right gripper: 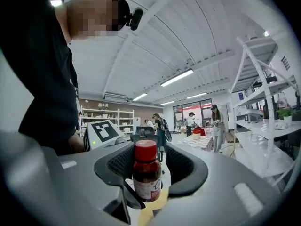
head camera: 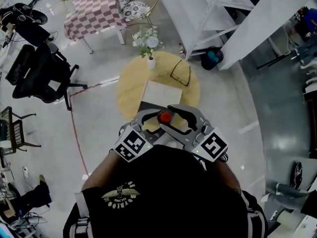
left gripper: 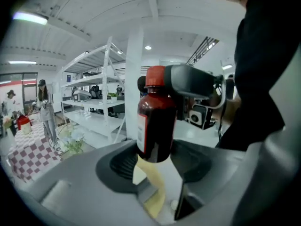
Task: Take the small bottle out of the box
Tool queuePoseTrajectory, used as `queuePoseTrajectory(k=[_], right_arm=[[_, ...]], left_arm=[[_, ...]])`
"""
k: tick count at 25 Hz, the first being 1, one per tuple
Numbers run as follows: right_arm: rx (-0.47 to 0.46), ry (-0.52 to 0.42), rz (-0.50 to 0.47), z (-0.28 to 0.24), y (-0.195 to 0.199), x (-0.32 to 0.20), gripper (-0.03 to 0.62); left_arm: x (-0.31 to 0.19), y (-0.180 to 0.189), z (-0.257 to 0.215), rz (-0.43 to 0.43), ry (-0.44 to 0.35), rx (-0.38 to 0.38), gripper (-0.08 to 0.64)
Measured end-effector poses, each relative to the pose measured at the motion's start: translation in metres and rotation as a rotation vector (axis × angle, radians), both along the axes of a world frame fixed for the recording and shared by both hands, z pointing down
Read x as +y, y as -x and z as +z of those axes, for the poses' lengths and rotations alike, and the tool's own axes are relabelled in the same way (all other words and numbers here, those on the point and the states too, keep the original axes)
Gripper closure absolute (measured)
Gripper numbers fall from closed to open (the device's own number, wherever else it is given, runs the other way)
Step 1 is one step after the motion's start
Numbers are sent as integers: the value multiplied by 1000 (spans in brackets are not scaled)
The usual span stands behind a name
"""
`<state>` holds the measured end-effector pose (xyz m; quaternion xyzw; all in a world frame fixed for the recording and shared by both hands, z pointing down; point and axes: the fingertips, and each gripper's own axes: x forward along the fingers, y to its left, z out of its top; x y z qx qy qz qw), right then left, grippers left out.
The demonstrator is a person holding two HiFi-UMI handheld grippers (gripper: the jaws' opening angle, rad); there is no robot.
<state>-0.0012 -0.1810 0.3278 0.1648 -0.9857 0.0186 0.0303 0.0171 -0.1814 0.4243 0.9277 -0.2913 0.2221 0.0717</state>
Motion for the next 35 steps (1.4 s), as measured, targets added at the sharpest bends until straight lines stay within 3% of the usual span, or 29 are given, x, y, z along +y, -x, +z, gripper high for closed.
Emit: queuePoseTrajectory(k=[3,6,11,16,19,21,24,29,32,35], right_arm=[[38,29,36,10,24,-4,431],[102,40,75,21,46,-8,442],[135,86,197,31,69,-20,443],[208,116,326,43,69,-28,443],[225,128,391,48,63,-29,443],[226,141,428,49,55,-30,443],[207,144,470,45,38,-35,443],[179,145,482,43,-6,-57,443],[186,148,446,46,-34,-69,445],[195,152,419,54,-63,-87,443]], left_arm=[[-4,23,9,38,12,-16,560],[-8,42,18,92,26,-25,560],[-15,63,27,179,43,49,560],[-18,61,38,250,87,122,560],[-17,57,49,272,158,160,560],[-15,53,58,289,200,152,560],[-15,48,71,299,201,83,560],[-32,49,96,173,237,16,560],[-43,54,106,20,265,-14,560],[-64,60,106,-171,240,-25,560]])
